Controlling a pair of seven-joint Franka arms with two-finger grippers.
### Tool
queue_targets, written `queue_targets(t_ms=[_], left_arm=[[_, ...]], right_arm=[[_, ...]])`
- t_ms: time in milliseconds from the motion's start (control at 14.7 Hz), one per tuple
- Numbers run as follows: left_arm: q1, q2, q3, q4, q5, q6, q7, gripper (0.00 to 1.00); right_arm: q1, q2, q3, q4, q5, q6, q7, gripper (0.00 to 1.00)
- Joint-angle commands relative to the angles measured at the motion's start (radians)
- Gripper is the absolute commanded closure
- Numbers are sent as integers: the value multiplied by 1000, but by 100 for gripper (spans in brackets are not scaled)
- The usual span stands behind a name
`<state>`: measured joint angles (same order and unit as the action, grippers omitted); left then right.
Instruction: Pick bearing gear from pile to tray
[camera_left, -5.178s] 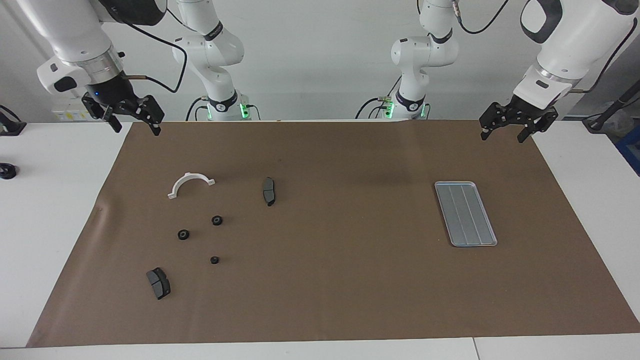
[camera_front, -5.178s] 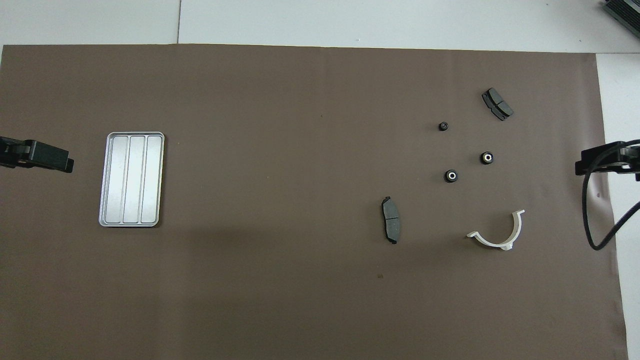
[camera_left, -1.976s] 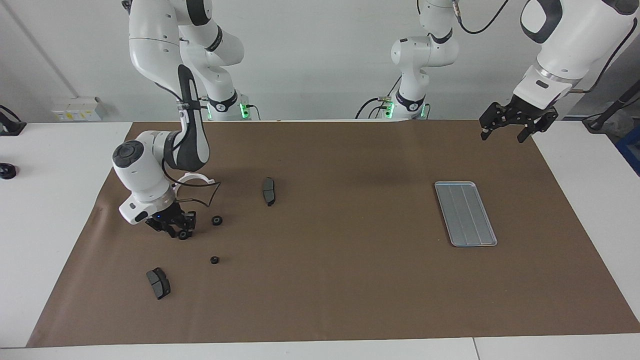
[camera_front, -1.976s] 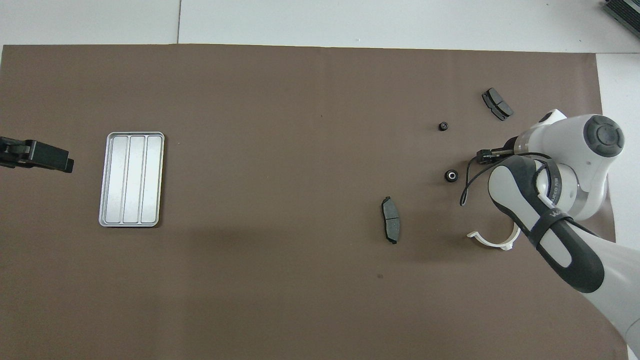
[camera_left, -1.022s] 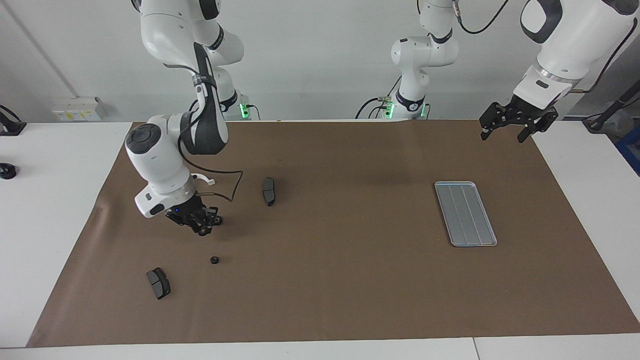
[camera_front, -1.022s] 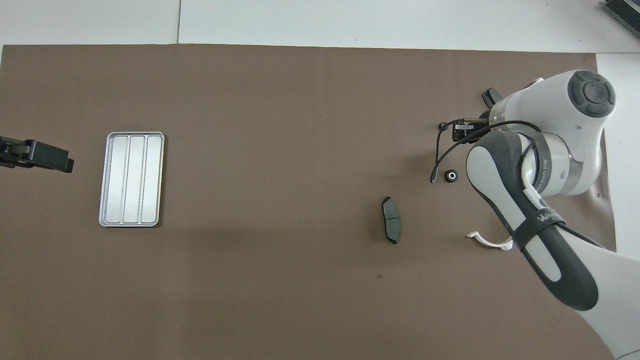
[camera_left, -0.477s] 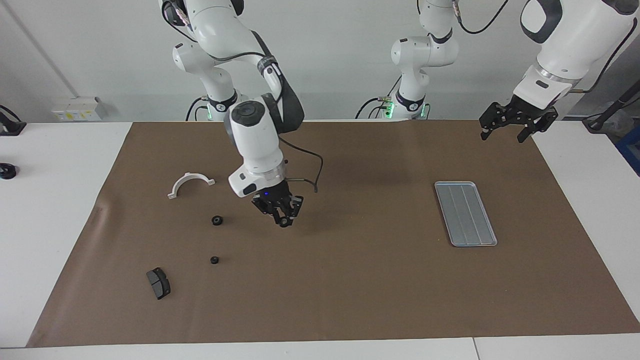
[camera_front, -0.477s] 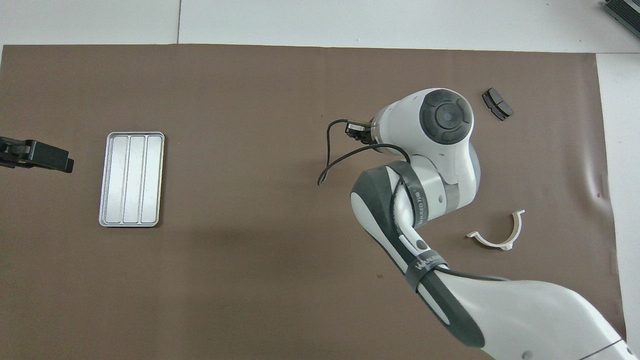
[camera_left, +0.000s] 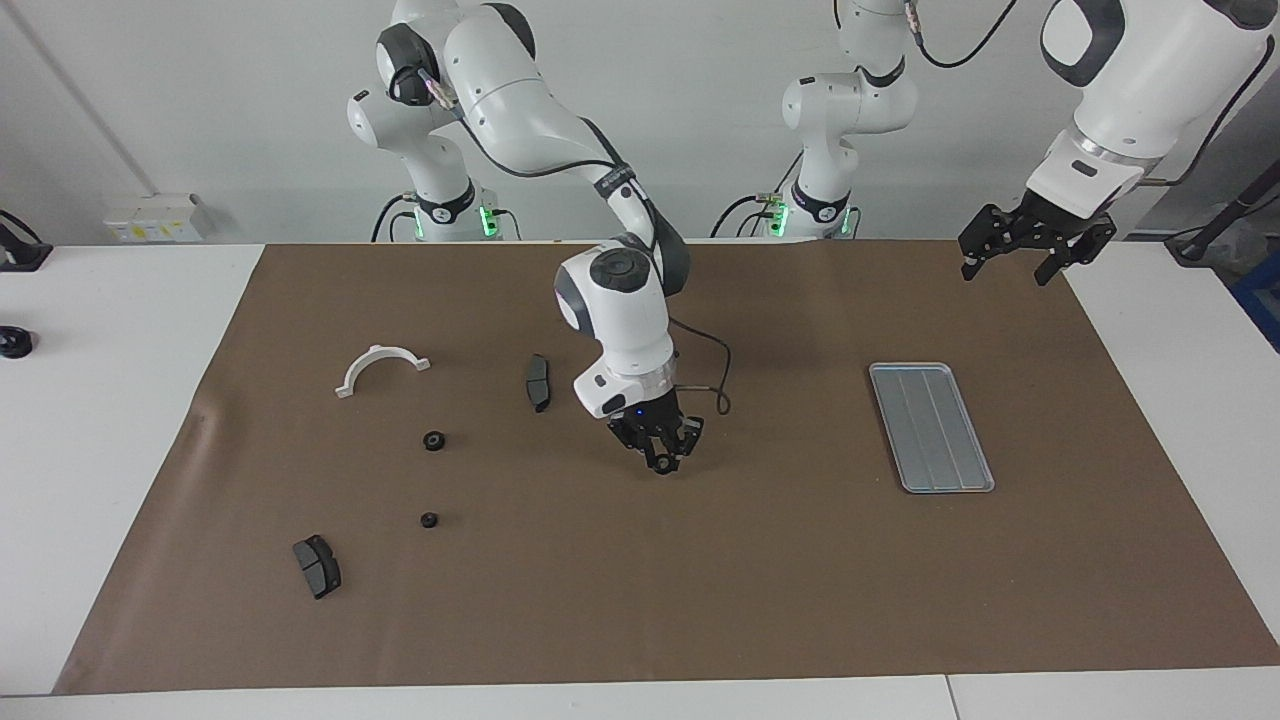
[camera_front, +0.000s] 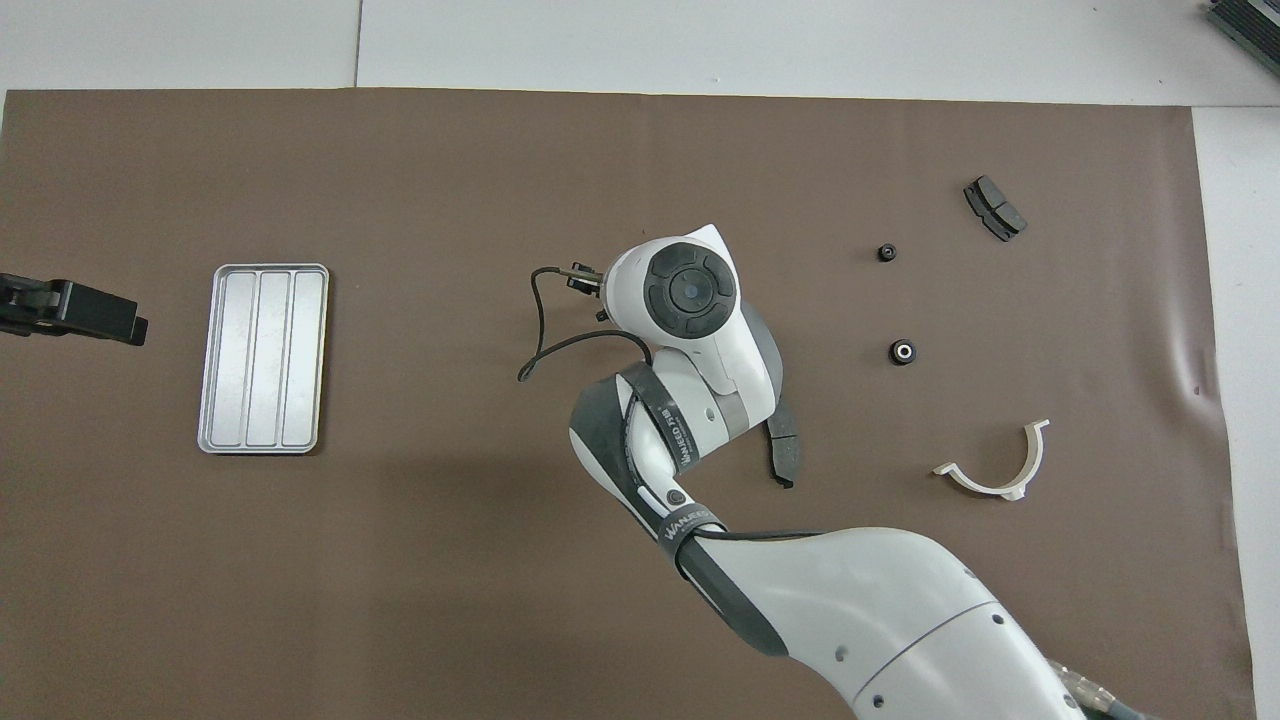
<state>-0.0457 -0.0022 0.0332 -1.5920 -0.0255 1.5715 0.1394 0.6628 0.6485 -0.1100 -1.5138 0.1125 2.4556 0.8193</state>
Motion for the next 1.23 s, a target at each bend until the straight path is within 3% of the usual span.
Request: queue_targets(t_ms=[0,68,341,545,749,886,1022,1158], left_arm=[[10,-12,-6,-13,-4,-5,-7,0],[10,-12,-4,-13,-4,-5,-7,0],[10,-12,-4,-13,-4,-5,-7,0],[10,-12,-6,-13,-4,-5,-12,0],[-20,-12,-18,-14,-4,5,-14,0],[-69,-12,-19,-38,-1,135,-9,0],[-137,-27,-21,-110,2,221,-9,0],[-186,3,-22,-117,30,269,-11,0]], right_arm=[[1,8,-5,8,9,6,11,8],[4,5,-5,-6,7,6,12,0],[-14,-9,-22,-9,-92,-16,12,0],[-89,-99,-43,-25,-108,-82,-32,0],[-181,-217,-42,-65,-106,-217,-214,0],[-244,-282,-43,-112,-106,-312,-371,0],[-330,-340,-42,-202,-106,-326,-577,0],[-390,-374,-40,-288,-88,-314,-814,0]])
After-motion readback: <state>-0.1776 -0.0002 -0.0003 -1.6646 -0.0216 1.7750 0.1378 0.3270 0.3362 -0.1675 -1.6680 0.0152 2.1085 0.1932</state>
